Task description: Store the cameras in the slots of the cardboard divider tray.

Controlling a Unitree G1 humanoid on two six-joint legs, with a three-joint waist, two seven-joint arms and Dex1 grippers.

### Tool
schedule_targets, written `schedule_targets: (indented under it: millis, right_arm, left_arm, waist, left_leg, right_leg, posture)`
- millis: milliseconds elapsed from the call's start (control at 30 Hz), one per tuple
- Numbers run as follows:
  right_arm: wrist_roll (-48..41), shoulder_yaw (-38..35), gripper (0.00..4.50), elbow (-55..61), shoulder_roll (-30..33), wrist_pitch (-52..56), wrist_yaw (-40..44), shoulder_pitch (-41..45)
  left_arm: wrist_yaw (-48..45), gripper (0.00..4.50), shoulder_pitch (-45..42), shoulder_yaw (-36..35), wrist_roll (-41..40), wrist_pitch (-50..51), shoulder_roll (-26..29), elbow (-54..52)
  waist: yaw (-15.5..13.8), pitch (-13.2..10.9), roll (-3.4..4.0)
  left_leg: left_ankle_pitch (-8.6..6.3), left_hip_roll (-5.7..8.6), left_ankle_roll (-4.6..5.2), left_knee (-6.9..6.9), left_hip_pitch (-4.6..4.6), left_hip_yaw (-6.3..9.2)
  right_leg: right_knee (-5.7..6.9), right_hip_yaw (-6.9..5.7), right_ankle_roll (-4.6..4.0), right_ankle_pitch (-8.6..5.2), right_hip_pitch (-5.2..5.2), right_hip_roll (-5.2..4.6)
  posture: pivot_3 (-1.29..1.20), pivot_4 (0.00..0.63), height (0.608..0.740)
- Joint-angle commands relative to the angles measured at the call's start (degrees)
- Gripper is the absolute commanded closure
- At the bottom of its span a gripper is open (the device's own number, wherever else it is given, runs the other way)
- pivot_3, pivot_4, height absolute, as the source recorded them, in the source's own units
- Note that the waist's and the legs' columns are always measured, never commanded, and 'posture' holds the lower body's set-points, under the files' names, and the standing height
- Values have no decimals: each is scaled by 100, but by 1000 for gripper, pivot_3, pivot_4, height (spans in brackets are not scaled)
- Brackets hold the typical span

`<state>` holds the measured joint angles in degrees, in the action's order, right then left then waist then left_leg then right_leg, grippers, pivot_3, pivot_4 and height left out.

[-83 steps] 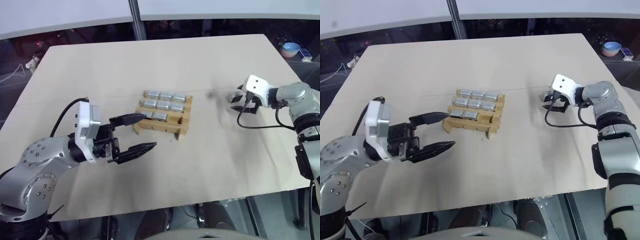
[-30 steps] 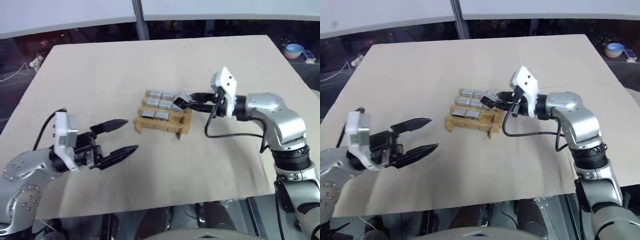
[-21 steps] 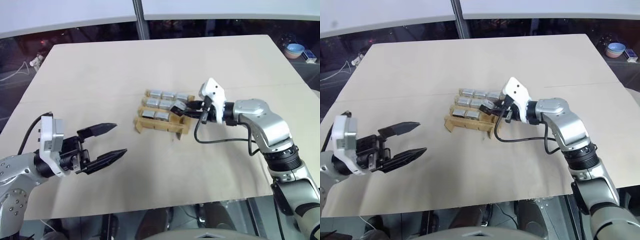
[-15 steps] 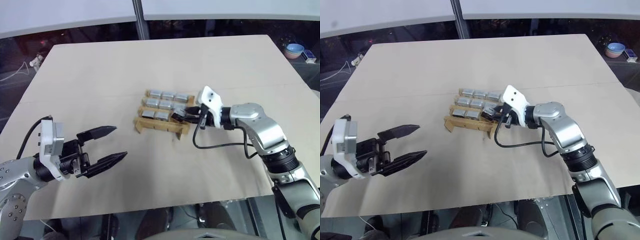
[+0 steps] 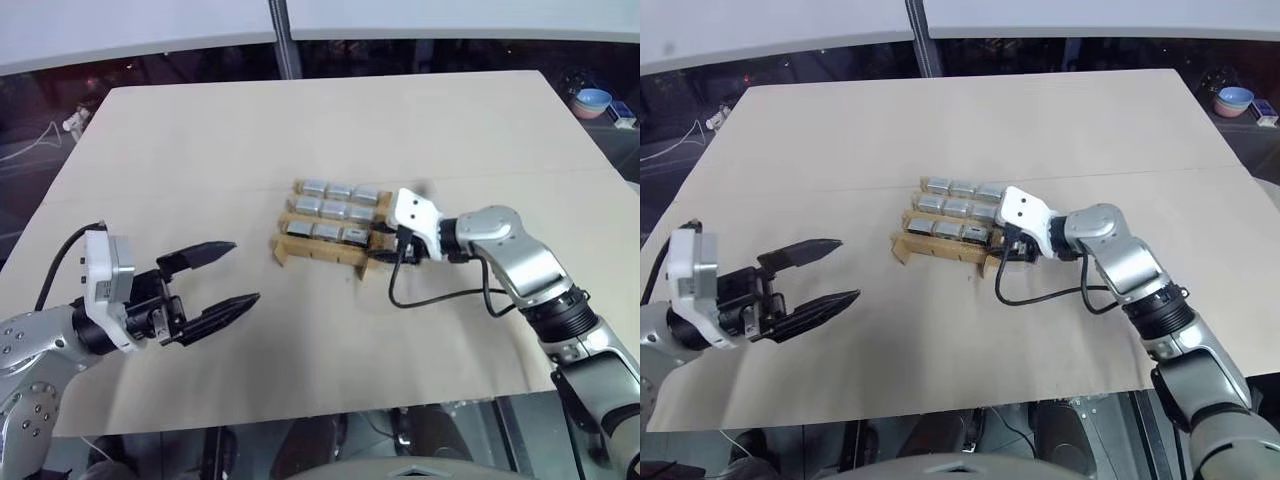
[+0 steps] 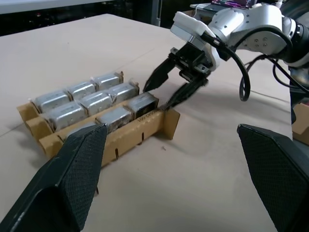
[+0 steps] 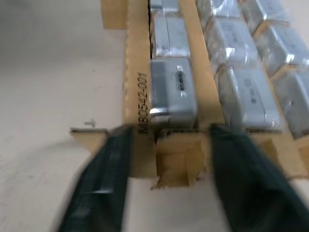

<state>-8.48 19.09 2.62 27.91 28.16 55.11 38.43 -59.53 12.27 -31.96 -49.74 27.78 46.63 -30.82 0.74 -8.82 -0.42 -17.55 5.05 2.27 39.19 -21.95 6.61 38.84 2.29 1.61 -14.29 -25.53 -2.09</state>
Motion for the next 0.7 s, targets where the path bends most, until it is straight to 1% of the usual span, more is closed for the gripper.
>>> schedule_targets:
  millis: [33,100,133,200,233,300,333,400,433,500,533,633,700]
  right_arm:
    - [-817,-1093,1052,1442,265,109,3,-413]
    - [-1410,-1805,1052,2174,346,720,-288,-940]
    - [-1536,-2078,838,2432,348,960,-532,-1175]
    - [-1807,-2630,166,3155,568,1040,-523,-2191]
    - [-1791,-2984,73,3468,550,995,-661,-2768]
    - [-1779,-3545,73,3924,591,773,-752,-3776]
    - [-1737,-3786,73,4048,535,620,-846,-4190]
    - [-1812,-4153,73,4225,501,425,-845,-4858]
    - [-1868,-4256,73,4295,515,362,-809,-5093]
    - [-1970,-4508,73,4347,563,263,-694,-5551]
    - [-1953,-4571,73,4330,601,160,-640,-5698]
    - [-1994,-4708,73,4192,671,-84,-546,-5993]
    - [-2023,-4762,73,4096,676,-202,-519,-6112]
  left_arm:
    - [346,0,-28,78,-7,66,-70,-231]
    - [577,0,-62,140,101,13,-185,-244]
    - [634,0,-54,143,70,41,-215,-243]
    - [700,0,12,87,-58,143,-255,-209]
    - [745,0,66,40,-68,174,-275,-177]
    - [782,0,204,-46,78,104,-299,-141]
    - [870,0,280,-80,248,48,-308,-128]
    - [875,0,418,-172,207,138,-286,-88]
    - [848,0,473,-182,259,120,-266,-58]
    - [740,0,603,-167,424,87,-185,69]
    - [748,0,626,-140,544,65,-149,132]
    - [762,0,634,-54,708,81,-83,209]
    - [767,0,620,-32,723,103,-96,205]
  waist:
    - [-18,-1,1]
    - [-27,1,-2]
    - [-28,4,-7]
    - [-36,5,-9]
    - [-79,7,-11]
    - [-117,5,-5]
    - [-125,5,-4]
    - [-91,6,-2]
    - [-84,6,-1]
    - [-68,-1,1]
    - [-77,-3,7]
    - [-81,-5,6]
    - [-80,-3,4]
  left_leg:
    - [0,0,0,-1,-2,0]
    - [-1,0,0,-2,-6,7]
    - [-1,0,1,-3,-5,7]
    - [-1,0,0,-4,2,9]
    - [-1,0,0,-4,5,9]
    - [-1,-2,1,-9,6,10]
    - [-1,-1,1,-10,5,7]
    - [-1,-2,0,-8,19,-10]
    - [-1,-3,0,-7,31,-14]
    - [-3,-9,0,-14,103,-13]
    - [-20,-11,24,-18,131,-11]
    - [-21,-16,26,-60,202,-2]
    - [-21,-19,26,-63,210,-2]
  right_leg:
    - [0,0,0,0,-2,0]
    - [-6,-4,0,0,-1,-1]
    - [-9,-4,0,0,2,-1]
    - [-9,-5,0,0,10,-1]
    - [-8,-5,0,0,13,-1]
    - [-10,-7,0,-1,14,0]
    - [-9,-4,1,-1,12,0]
    - [1,12,1,0,16,2]
    - [3,15,2,0,28,3]
    - [-5,12,2,0,98,7]
    - [-11,8,3,-3,129,7]
    - [-68,-1,5,-6,211,8]
    - [-81,-1,5,-6,220,10]
  posture:
    - [0,150,740]
    - [0,150,740]
    - [0,150,740]
    - [0,150,740]
    - [0,150,740]
    - [0,150,740]
    - [0,150,740]
    - [0,150,740]
    - [0,150,740]
    - [0,150,740]
    - [0,150,740]
    - [0,150,740]
    - [0,150,740]
